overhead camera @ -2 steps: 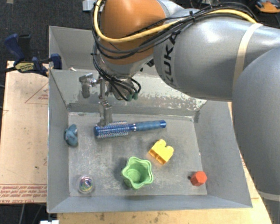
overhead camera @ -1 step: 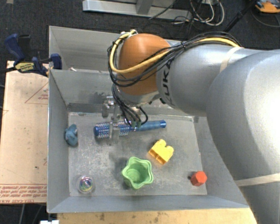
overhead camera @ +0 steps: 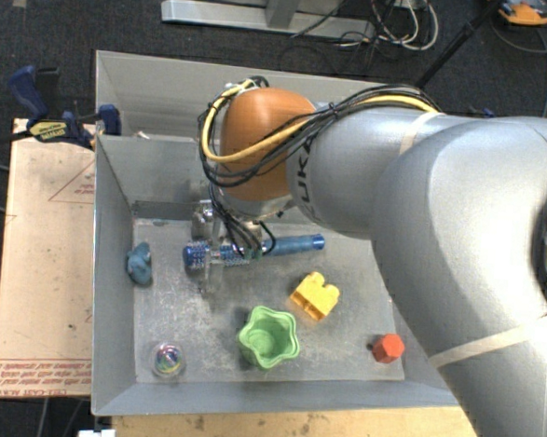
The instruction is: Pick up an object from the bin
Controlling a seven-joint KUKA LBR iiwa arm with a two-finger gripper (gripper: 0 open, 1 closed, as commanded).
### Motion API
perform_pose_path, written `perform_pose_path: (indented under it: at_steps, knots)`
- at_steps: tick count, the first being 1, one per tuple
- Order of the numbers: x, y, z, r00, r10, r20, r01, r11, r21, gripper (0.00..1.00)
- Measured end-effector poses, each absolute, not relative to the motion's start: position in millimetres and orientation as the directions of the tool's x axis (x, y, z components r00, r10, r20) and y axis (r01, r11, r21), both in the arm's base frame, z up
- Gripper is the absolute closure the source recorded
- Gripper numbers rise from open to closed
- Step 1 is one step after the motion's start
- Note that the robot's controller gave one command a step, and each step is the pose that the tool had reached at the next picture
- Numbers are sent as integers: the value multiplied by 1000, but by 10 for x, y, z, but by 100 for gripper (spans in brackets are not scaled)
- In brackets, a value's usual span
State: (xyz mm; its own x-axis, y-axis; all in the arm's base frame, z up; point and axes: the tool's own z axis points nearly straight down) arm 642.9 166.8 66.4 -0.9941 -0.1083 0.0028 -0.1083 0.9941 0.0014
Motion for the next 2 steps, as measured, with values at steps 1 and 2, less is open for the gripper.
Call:
perform_pose_path:
  at_steps: [1,2]
  knots:
    - [6438,1670,693,-994,-107,-1,-107,994,2,100]
    - [6216,1365,1925,-993,-120,-9,-120,993,1,100]
